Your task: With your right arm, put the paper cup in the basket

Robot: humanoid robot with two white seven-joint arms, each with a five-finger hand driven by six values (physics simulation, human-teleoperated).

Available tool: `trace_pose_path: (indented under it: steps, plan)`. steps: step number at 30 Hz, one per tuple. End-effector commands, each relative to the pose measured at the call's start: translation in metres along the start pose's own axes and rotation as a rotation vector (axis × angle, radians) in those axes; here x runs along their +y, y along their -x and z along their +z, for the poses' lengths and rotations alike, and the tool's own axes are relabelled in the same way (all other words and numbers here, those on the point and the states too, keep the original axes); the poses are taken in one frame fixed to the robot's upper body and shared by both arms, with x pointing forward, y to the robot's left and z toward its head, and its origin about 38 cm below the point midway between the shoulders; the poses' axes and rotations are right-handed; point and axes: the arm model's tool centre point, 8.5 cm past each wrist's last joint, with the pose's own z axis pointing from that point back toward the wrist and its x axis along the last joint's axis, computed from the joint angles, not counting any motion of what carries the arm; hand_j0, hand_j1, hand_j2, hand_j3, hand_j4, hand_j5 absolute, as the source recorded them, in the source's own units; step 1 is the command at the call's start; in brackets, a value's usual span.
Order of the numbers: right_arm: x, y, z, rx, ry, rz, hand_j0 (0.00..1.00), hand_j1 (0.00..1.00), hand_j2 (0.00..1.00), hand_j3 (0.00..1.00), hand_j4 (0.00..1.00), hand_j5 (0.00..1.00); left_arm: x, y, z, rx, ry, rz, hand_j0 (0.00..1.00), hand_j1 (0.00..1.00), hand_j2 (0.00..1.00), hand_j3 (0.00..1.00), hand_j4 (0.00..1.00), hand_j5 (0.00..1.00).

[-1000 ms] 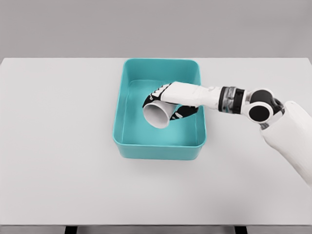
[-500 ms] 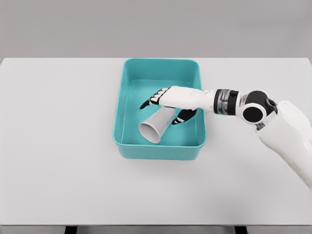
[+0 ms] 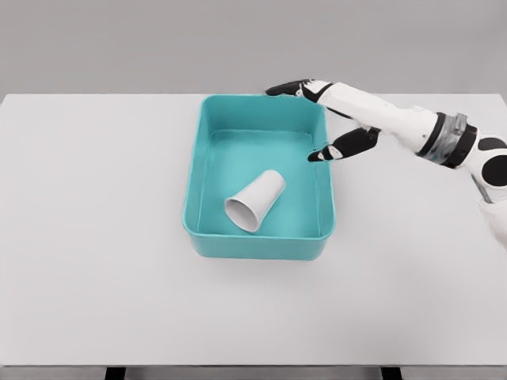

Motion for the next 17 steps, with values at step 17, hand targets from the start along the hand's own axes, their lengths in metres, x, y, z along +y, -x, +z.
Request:
trace_pose_path:
  steps: [17]
  plan:
    - [-0.014,-0.011,0.118,0.063,0.238,-0.117,1.0,1.0,1.0,1.0,1.0,1.0,0.0,-0.002,0.0,-0.009,0.0,0.002,1.0,1.0,1.0,1.0,1.0,1.0]
